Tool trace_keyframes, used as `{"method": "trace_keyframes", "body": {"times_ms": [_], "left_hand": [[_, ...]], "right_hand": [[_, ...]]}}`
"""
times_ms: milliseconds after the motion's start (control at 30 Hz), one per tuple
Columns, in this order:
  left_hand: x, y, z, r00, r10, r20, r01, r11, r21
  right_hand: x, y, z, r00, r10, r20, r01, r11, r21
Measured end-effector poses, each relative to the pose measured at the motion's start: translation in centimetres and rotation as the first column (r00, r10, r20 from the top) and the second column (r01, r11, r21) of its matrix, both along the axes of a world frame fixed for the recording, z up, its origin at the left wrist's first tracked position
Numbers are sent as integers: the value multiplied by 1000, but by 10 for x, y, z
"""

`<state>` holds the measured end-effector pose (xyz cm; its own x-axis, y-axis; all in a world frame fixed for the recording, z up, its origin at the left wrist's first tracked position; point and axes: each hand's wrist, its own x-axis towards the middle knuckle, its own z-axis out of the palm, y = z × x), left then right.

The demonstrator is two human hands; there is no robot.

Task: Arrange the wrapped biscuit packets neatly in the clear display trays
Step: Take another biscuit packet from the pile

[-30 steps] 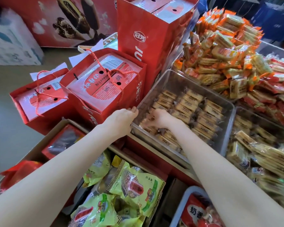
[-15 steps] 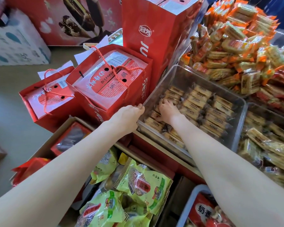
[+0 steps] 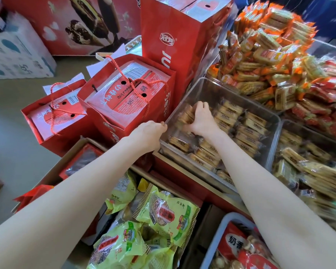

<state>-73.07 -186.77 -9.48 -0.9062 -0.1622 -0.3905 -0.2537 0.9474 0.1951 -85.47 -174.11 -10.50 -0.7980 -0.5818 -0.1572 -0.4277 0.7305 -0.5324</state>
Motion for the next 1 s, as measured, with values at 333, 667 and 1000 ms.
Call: {"method": "trace_keyframes", "body": {"times_ms": [333, 667, 1000], "left_hand": [[-20, 45, 72, 824, 557, -110, -137, 382, 914], [-14, 95, 87, 857, 465, -223, -132, 616, 777], [-14, 116, 100, 792, 610, 0, -130, 168, 977]], "right_hand": [[17, 101, 63, 893, 49, 446, 207, 838, -505], [25, 165, 74, 904, 146, 403, 116, 821, -559], [32, 182, 76, 859, 119, 498, 250, 751, -611]]}}
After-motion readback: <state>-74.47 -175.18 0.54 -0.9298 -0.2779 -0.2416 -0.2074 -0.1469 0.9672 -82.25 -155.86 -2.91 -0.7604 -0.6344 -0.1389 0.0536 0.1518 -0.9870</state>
